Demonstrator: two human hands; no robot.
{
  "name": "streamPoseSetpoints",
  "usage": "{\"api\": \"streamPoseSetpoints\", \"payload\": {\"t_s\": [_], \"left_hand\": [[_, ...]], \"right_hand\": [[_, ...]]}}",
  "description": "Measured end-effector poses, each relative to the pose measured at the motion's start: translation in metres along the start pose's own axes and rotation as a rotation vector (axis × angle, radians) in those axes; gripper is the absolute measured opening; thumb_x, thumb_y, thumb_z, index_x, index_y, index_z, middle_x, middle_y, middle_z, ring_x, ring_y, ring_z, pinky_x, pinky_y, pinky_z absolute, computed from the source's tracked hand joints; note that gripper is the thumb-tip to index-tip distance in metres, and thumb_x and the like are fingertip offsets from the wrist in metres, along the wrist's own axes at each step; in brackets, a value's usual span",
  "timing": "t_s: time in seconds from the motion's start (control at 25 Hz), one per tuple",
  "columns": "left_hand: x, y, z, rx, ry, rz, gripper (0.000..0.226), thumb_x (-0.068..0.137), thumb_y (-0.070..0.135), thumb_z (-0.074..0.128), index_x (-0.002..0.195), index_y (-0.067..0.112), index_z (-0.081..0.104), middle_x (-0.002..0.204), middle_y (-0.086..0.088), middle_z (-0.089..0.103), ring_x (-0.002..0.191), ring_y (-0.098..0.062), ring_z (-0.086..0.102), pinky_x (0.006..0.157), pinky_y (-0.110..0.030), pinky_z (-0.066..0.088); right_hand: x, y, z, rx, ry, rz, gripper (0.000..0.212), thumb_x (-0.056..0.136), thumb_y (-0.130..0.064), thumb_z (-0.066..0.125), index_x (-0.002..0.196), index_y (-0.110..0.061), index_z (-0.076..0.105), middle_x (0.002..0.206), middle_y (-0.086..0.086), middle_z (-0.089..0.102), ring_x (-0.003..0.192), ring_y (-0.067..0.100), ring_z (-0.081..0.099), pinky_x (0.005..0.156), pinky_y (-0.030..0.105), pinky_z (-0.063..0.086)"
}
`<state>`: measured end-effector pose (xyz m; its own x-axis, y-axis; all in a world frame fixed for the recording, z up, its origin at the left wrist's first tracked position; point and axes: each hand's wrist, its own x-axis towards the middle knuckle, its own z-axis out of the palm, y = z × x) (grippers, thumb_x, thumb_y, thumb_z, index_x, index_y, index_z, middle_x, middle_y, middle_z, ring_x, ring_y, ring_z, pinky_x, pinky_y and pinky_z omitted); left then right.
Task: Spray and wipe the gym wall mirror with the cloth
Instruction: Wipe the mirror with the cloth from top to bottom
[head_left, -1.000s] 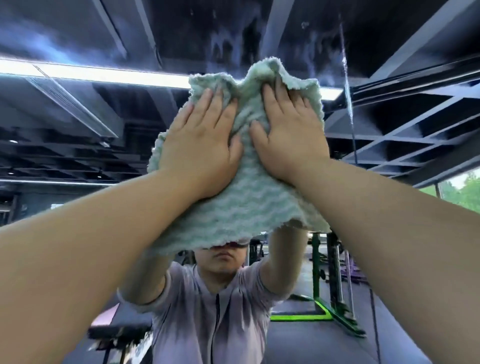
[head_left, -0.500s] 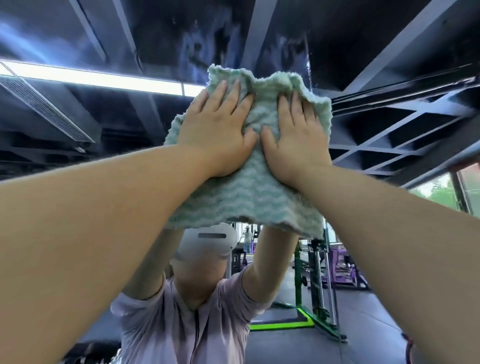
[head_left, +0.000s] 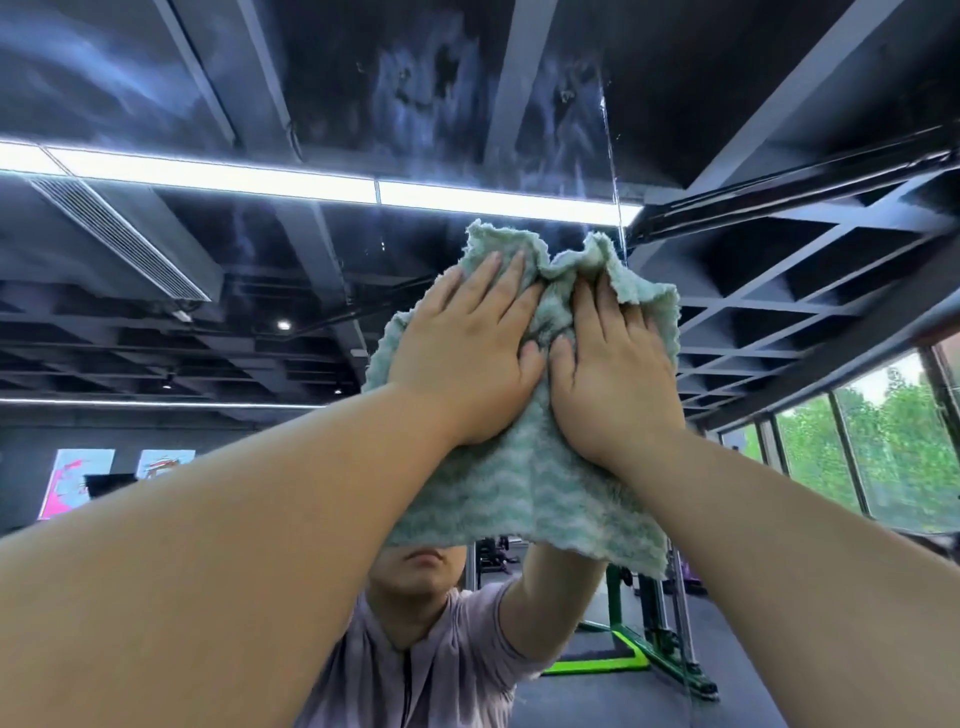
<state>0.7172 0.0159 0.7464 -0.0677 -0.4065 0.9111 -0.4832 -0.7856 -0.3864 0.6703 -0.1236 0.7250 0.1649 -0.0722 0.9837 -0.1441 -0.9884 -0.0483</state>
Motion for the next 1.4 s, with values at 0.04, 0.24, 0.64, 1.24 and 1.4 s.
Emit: {"api": "streamPoseSetpoints", "payload": {"t_s": [0.04, 0.24, 0.64, 1.24, 1.4], "left_hand": [[-0.002, 0.0, 0.0, -0.002, 0.01, -0.002, 0.066, 0.092, 0.043, 0.009, 0.155, 0.023, 0.005, 0.163, 0.003, -0.003, 0.149, -0.012, -0.006, 0.118, -0.034, -0.008], [-0.013, 0.009, 0.003, 0.004, 0.028, -0.001, 0.059, 0.1, 0.039, 0.014, 0.155, 0.021, 0.003, 0.162, 0.004, -0.005, 0.148, -0.011, -0.008, 0.119, -0.033, -0.009], [-0.127, -0.119, -0.021, 0.102, 0.054, -0.301, 0.075, 0.089, 0.048, 0.014, 0.152, 0.006, 0.023, 0.159, -0.015, 0.018, 0.149, -0.023, 0.011, 0.12, -0.033, 0.0], [-0.091, 0.031, 0.023, 0.034, 0.135, -0.08, 0.063, 0.094, 0.039, 0.024, 0.15, 0.01, 0.029, 0.159, -0.008, 0.023, 0.148, -0.02, 0.017, 0.12, -0.037, 0.004], [-0.123, -0.003, 0.018, 0.072, 0.131, 0.031, 0.06, 0.094, 0.036, 0.031, 0.146, 0.008, 0.039, 0.154, -0.012, 0.032, 0.144, -0.024, 0.027, 0.118, -0.039, 0.013]], "right_hand": [[0.0, 0.0, 0.0, 0.009, -0.006, 0.002, 0.061, 0.102, -0.037, 0.022, 0.155, -0.018, 0.001, 0.163, 0.004, 0.003, 0.149, 0.023, 0.002, 0.121, 0.034, -0.003], [-0.013, -0.008, 0.008, 0.011, 0.035, 0.017, 0.059, 0.1, -0.037, 0.017, 0.155, -0.022, 0.003, 0.163, 0.001, 0.006, 0.149, 0.023, 0.004, 0.122, 0.037, -0.001], [-0.033, -0.163, 0.033, 0.091, 0.05, -0.299, 0.058, 0.097, -0.038, 0.02, 0.154, -0.022, 0.023, 0.157, 0.001, 0.029, 0.145, 0.025, 0.022, 0.118, 0.034, -0.004], [-0.084, -0.014, 0.021, -0.012, 0.049, -0.109, 0.061, 0.095, -0.036, 0.022, 0.154, -0.018, 0.021, 0.159, 0.004, 0.025, 0.146, 0.025, 0.021, 0.121, 0.034, 0.004], [-0.093, -0.043, 0.029, 0.001, 0.109, 0.026, 0.062, 0.094, -0.04, 0.024, 0.154, -0.023, 0.021, 0.161, 0.003, 0.018, 0.146, 0.029, 0.019, 0.121, 0.04, 0.005]]}}
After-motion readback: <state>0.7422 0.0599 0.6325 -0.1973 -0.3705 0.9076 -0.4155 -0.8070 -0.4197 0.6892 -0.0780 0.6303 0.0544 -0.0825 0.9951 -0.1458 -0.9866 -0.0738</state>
